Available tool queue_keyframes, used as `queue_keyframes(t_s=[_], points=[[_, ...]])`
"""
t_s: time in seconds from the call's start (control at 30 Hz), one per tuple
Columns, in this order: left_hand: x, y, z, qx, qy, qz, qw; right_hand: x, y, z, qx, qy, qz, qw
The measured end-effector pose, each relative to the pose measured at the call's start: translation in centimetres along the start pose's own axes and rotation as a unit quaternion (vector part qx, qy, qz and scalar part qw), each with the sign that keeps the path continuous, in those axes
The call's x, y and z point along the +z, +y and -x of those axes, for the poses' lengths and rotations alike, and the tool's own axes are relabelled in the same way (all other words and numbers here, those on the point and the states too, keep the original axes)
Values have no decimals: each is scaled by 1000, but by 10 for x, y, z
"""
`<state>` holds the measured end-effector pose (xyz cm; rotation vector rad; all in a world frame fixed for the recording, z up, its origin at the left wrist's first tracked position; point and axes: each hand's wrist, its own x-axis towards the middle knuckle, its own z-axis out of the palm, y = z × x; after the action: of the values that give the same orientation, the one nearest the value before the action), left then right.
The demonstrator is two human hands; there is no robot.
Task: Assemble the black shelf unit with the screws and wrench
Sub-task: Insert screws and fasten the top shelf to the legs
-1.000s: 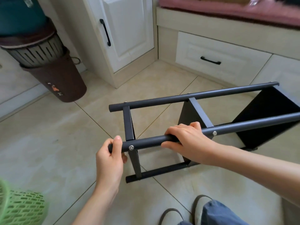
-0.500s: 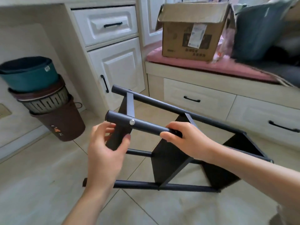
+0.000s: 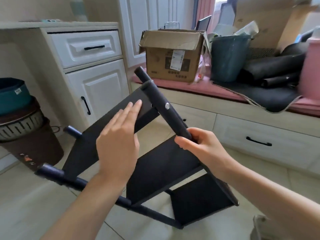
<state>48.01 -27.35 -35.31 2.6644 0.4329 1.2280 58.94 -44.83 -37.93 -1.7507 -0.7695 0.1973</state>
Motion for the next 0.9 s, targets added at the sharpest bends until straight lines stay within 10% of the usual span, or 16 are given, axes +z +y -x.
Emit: queue_keyframes(t_s=[0.9], points=[[60, 190, 12, 254, -101, -32, 961, -122, 76, 124, 102, 137, -34, 985]])
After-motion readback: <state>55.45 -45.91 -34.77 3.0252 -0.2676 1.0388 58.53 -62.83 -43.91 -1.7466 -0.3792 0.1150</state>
